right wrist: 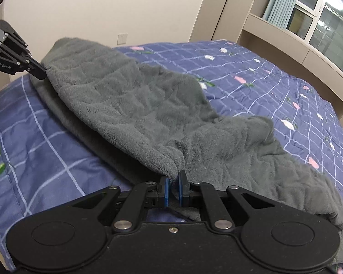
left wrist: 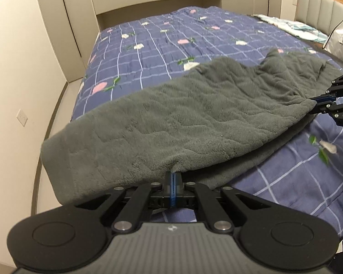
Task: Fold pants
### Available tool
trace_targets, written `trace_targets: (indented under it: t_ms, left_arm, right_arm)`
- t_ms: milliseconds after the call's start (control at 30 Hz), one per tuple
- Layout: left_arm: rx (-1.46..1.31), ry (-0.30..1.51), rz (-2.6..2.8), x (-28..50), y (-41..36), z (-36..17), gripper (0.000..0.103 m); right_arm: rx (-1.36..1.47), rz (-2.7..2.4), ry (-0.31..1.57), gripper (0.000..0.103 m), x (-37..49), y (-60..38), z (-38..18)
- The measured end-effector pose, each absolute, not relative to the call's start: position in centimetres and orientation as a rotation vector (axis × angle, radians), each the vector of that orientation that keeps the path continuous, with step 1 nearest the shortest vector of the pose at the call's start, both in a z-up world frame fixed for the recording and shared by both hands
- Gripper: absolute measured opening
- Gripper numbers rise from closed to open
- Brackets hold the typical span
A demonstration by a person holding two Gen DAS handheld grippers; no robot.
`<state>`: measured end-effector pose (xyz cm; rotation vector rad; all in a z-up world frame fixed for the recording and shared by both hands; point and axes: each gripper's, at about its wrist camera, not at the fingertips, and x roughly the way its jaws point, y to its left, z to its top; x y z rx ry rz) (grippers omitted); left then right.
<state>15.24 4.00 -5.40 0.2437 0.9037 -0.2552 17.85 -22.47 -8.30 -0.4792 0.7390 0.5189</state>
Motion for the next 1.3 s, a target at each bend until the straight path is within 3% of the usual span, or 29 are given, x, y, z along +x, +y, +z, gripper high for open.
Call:
trace_targets:
  t_ms: [200,267,300,333,367,433,533,567,700,1033,1200,1233,1267,1300]
  left_arm:
    - [0.219,0.951,-0.271,15.4,4.0,-6.0,0.002]
    - [0.212,0.963,-0.285,15.4,3.8,-5.9,0.023]
    - [0.209,0.964,-0.289,15.4,3.6,-5.8,0.032]
    - [0.208,0.96,-0.287,15.3,3.3,-5.7,0.052]
    - [0.212,0.951,-0.283,15.2,3.1,-5.6,0.064]
    - [0.229,0.934,-0.286,15.0,2.5,-5.3,0.074]
    - [0.273,0.897,-0.293,14.6,1.5,-5.0,0.097]
    - [0.301,0.88,-0.285,14.5,1.2,-5.0,0.099]
    - [0.396,0.862,-0.25,14.3,0.6,-5.3,0.099]
    - [0.603,0.81,-0.093,15.1,3.8,-6.5,0.096]
    - [0.689,0.818,-0.138,16.3,4.5,-7.6,0.076]
    - [0.698,0.824,-0.16,16.5,4.5,-8.0,0.064]
    - [0.703,0.831,-0.18,16.6,4.4,-8.3,0.039]
    - [0.698,0.841,-0.2,16.7,4.4,-8.6,0.029]
  right_arm:
    - [-0.434,0.497,0.748,0.014,18.2,-22.5,-9.2]
    - [-0.415,0.492,0.743,0.019,18.0,-22.7,-9.2]
    - [-0.407,0.489,0.743,0.029,18.0,-22.8,-9.3]
    - [-0.396,0.486,0.742,0.042,18.0,-23.0,-9.3]
    - [-0.385,0.484,0.741,0.049,17.9,-23.1,-9.3]
    - [-0.352,0.482,0.737,0.069,17.8,-23.6,-9.3]
    - [-0.308,0.46,0.731,0.089,17.3,-24.4,-9.2]
    - [-0.288,0.448,0.73,0.092,17.1,-24.8,-9.2]
    - [-0.236,0.404,0.721,0.102,16.3,-26.0,-9.1]
    - [-0.145,0.343,0.695,0.102,14.9,-26.7,-8.6]
    - [-0.129,0.363,0.684,0.102,14.9,-25.4,-8.1]
    - [-0.128,0.367,0.682,0.102,14.9,-25.2,-8.0]
    - [-0.127,0.37,0.68,0.102,14.9,-24.9,-7.9]
    - [-0.126,0.372,0.677,0.102,14.9,-24.7,-7.8]
